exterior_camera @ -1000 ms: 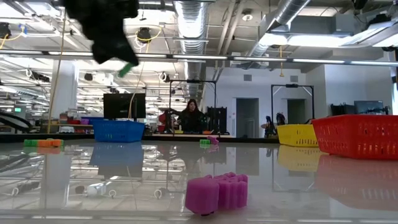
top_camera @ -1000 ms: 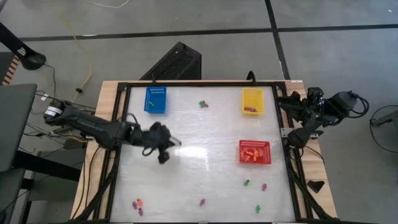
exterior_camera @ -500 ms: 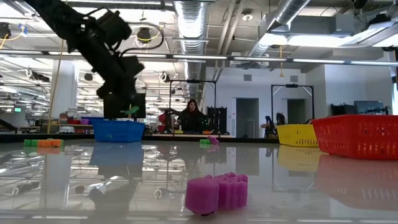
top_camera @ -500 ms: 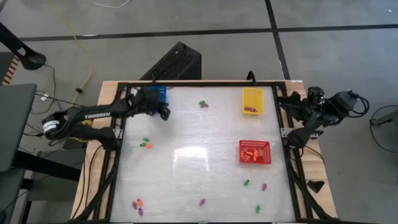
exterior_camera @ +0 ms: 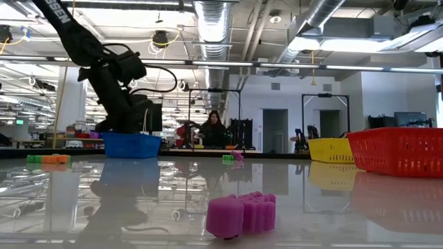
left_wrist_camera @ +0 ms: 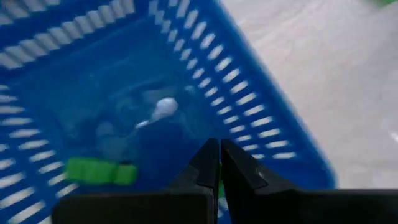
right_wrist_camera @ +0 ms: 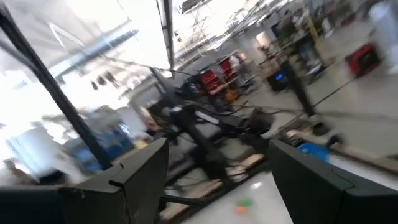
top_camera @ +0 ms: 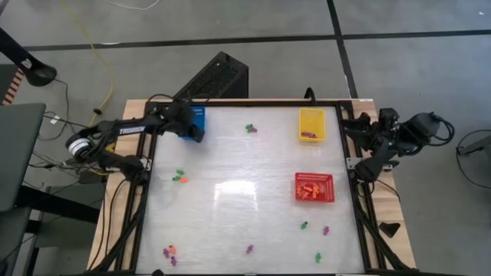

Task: Sort Halloween decoration
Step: Put the green skeleton toy into the blue bin, then put the purple skeleton toy into the yellow bin

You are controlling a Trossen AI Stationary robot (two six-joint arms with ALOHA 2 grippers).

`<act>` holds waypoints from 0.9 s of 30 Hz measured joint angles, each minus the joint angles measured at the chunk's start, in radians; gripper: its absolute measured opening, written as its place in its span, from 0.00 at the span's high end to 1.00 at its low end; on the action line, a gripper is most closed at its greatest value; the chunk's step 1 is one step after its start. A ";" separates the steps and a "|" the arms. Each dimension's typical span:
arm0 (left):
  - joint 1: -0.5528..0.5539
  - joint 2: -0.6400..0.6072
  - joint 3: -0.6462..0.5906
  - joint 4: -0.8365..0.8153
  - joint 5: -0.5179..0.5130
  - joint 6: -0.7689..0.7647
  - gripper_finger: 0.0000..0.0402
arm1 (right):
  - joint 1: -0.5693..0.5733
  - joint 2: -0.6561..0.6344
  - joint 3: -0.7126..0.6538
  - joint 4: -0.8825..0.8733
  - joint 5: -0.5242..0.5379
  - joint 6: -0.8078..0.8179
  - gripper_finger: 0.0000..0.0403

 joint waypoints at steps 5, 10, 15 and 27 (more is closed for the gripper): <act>0.006 0.001 0.029 0.010 0.089 0.033 1.00 | 0.000 0.066 0.000 0.009 0.102 -0.120 0.24; 0.006 -0.029 0.046 0.051 0.149 0.125 0.96 | -0.042 0.139 0.000 0.009 0.141 -0.017 0.24; 0.007 -0.071 0.046 0.088 0.137 0.113 0.81 | -0.149 0.228 0.000 0.005 0.135 -0.011 0.24; -0.012 -0.234 0.046 0.145 0.347 -0.134 0.59 | -0.652 0.757 -0.005 0.055 -0.394 0.103 0.24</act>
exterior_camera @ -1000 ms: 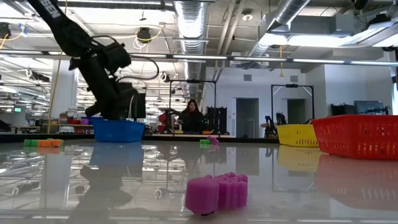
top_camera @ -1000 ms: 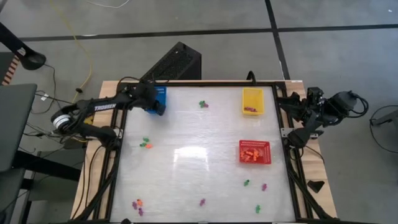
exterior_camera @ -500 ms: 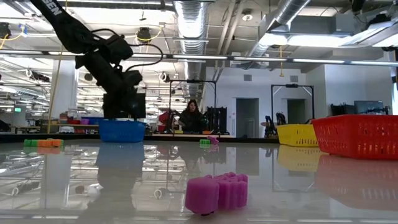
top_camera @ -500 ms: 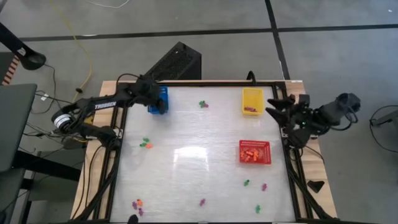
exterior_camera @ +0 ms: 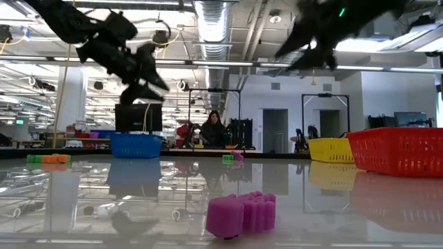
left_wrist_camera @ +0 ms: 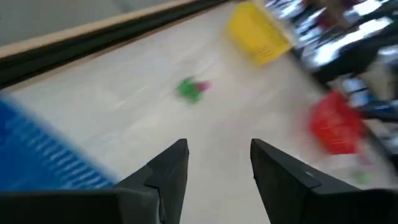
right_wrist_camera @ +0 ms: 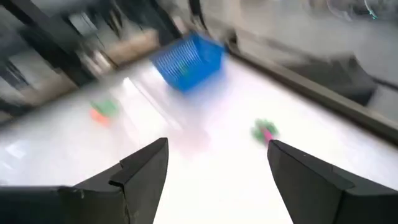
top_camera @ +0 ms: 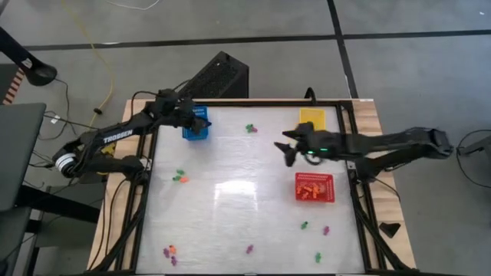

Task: Sort Halloween decoration
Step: Put the purple skeleton toy into the yellow bin

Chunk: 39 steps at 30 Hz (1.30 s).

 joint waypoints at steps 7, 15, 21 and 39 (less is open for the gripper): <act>-0.128 -0.169 0.001 0.055 -0.030 -0.069 0.61 | -0.180 0.291 0.005 0.267 -0.104 -0.149 0.21; -0.300 -0.260 0.001 0.100 -0.164 -0.062 0.61 | -0.279 0.564 0.045 0.366 -0.247 -0.268 0.16; -0.393 -0.257 0.000 0.091 -0.229 -0.083 0.61 | -0.334 0.718 0.145 0.364 -0.285 -0.278 0.16; -0.524 -0.219 0.000 0.093 -0.429 -0.150 0.61 | -0.440 0.930 0.402 0.142 -0.395 -0.304 0.33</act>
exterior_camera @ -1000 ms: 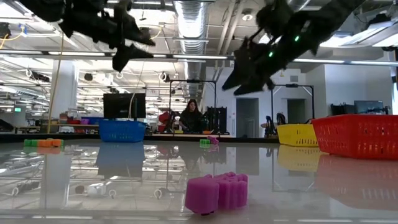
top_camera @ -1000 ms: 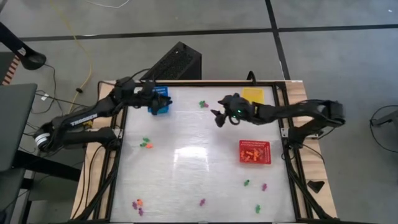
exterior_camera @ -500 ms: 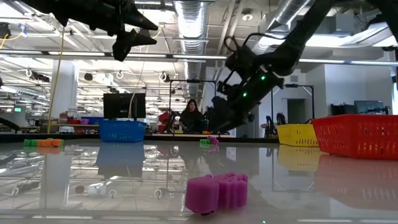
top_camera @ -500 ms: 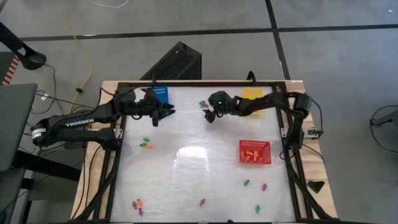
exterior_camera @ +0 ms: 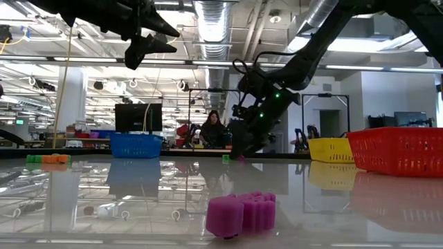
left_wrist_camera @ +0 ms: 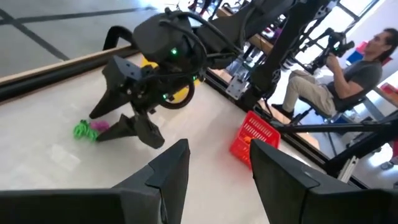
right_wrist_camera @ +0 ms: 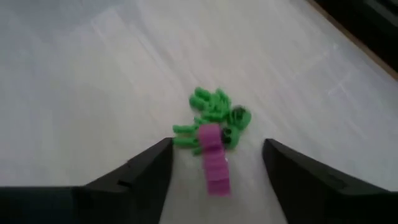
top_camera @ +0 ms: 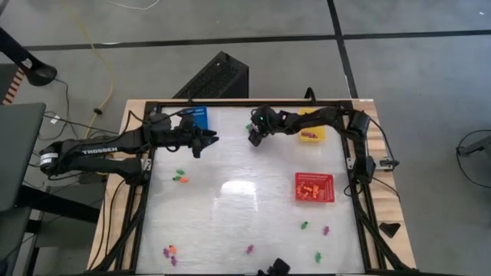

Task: Sort Halloween decoration
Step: Put the purple skeleton toy into the yellow bin

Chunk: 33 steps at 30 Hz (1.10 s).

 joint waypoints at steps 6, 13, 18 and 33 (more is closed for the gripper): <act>-0.011 0.006 0.000 0.013 -0.032 -0.004 0.61 | -0.010 -0.004 0.013 -0.119 -0.013 0.000 0.76; -0.027 0.006 0.000 0.027 -0.051 -0.020 0.61 | -0.014 -0.031 0.010 -0.156 -0.067 0.025 0.88; -0.050 0.006 0.000 0.026 -0.051 -0.026 0.61 | -0.002 -0.103 0.003 -0.194 -0.080 0.042 0.88; -0.092 0.029 -0.001 0.016 -0.078 -0.015 0.61 | 0.078 -0.530 -0.125 -0.409 0.189 0.216 0.88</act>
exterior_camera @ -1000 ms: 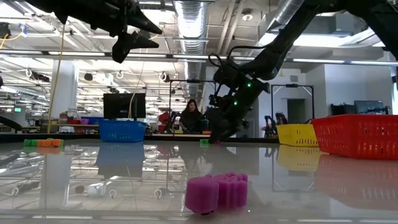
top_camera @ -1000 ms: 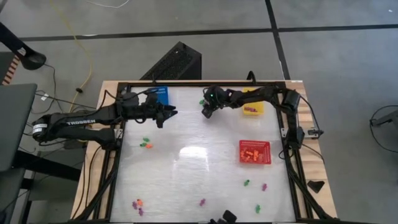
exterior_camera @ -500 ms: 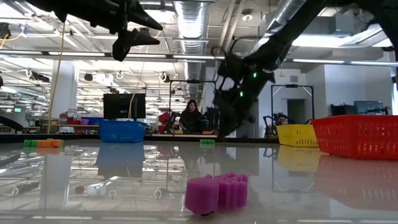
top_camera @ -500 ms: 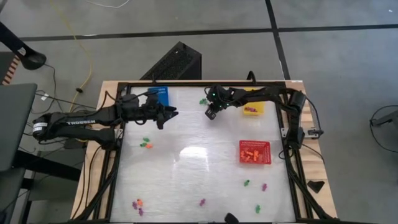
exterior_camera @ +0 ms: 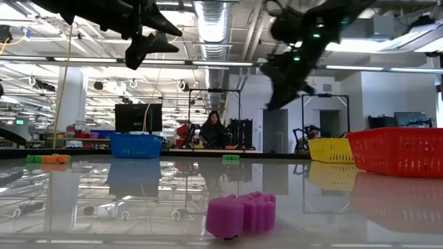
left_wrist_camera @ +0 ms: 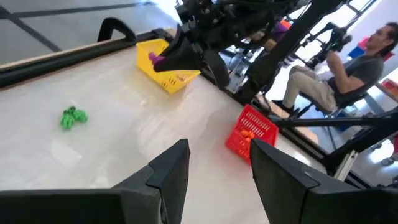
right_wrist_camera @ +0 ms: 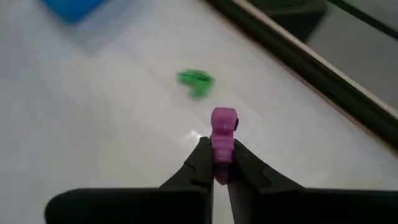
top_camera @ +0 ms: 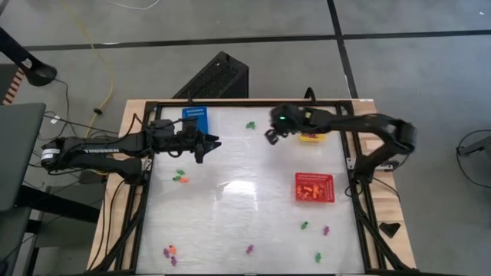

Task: Sort Halloween decoration
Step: Put the purple skeleton toy into the yellow bin

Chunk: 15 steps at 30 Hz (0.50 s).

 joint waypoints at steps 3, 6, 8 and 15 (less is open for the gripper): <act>0.000 0.003 0.000 0.001 0.011 -0.004 0.61 | -0.053 -0.146 -0.170 0.105 0.013 0.118 0.88; 0.000 0.003 0.000 0.004 0.041 -0.011 0.61 | -0.127 -0.281 -0.330 0.154 0.031 0.204 0.88; 0.000 0.003 0.000 0.001 0.063 -0.010 0.61 | -0.179 -0.347 -0.398 0.158 0.027 0.232 0.88; -0.001 0.003 0.000 0.002 0.037 -0.001 0.61 | -0.322 -0.390 -0.483 0.075 -0.092 0.213 0.88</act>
